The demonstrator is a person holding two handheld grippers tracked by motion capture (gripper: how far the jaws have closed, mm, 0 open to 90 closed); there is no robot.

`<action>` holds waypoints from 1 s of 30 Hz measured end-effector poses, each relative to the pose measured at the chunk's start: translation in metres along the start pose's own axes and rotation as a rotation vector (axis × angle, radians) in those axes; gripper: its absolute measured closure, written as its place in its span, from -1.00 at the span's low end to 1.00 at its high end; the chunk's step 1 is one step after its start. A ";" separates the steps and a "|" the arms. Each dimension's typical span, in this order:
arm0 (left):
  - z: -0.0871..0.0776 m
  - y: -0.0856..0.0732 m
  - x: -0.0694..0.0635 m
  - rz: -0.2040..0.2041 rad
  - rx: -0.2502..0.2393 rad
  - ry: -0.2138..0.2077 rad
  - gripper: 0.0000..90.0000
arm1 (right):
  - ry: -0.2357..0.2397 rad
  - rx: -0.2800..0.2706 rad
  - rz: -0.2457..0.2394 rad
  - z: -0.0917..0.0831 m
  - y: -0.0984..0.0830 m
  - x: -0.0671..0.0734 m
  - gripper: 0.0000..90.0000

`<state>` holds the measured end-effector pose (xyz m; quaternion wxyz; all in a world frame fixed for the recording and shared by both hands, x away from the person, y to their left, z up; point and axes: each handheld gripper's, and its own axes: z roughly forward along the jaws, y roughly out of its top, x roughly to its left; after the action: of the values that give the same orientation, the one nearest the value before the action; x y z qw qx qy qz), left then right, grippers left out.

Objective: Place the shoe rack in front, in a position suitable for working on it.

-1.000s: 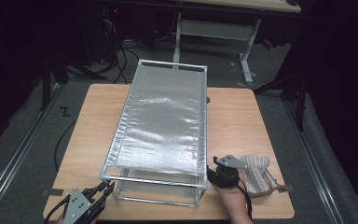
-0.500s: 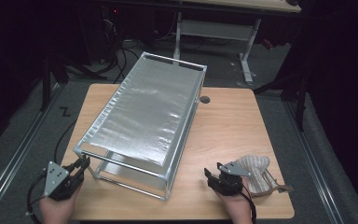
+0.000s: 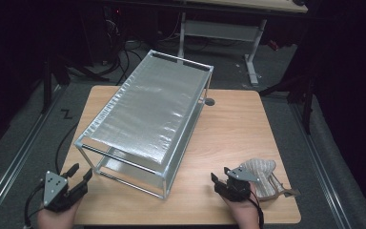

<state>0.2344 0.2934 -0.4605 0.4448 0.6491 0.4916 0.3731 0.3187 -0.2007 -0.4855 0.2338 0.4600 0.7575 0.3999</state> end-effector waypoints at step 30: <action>0.045 0.036 -0.176 0.218 -0.086 -0.527 0.74 | 0.098 0.029 -0.031 0.016 0.006 0.022 -0.16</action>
<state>0.2450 0.1089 -0.4497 0.5417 0.7533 0.2701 0.2574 0.3231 -0.1733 -0.4892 0.1956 0.4316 0.7808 0.4072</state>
